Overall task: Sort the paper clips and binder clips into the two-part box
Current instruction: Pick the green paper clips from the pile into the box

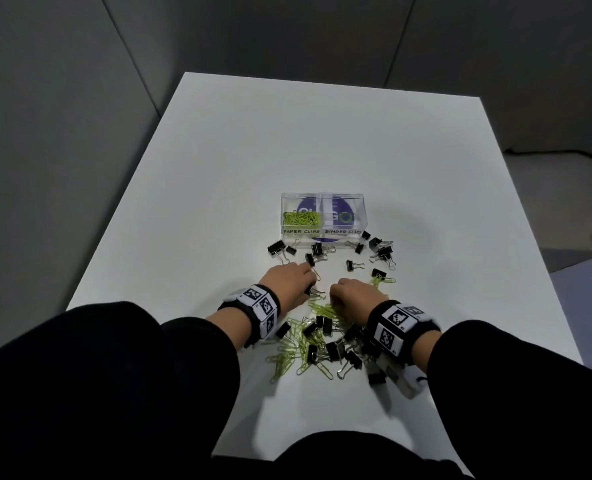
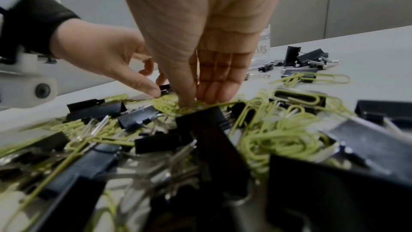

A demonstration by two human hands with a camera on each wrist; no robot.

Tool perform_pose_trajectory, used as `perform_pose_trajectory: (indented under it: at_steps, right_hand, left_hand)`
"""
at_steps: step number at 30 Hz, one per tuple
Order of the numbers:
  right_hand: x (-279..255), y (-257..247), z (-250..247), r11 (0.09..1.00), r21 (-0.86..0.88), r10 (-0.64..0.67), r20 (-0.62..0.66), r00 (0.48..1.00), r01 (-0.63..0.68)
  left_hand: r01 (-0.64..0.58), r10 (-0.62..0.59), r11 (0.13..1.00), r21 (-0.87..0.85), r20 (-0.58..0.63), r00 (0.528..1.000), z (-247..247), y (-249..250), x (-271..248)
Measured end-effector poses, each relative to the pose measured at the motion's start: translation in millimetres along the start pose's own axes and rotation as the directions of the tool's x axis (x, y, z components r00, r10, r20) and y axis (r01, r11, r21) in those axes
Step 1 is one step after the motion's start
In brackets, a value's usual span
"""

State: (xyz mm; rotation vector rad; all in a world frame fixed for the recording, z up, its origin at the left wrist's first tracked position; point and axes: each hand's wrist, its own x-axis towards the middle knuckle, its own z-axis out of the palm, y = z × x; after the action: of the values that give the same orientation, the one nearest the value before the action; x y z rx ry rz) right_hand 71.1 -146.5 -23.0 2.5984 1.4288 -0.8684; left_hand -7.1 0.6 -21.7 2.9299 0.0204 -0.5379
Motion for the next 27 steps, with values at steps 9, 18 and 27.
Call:
perform_pose_trajectory:
  at_steps: [9,18,27]
  right_hand:
    - [12,-3,-9,0.992,0.016,-0.116,-0.189,0.975,0.121]
    - [19,-15,5,0.965,-0.135,-0.245,-0.172,0.954,0.223]
    - [19,-37,3,0.936,-0.118,-0.348,-0.151,0.925,0.333]
  left_hand:
    - [0.024,-0.035,0.995,-0.098,-0.116,0.993,-14,-37,-8]
    - [0.283,-0.299,0.935,-0.213,-0.045,0.953,-9,-81,-23]
    - [0.201,-0.15,0.955,-0.218,0.228,0.962,13,-61,-75]
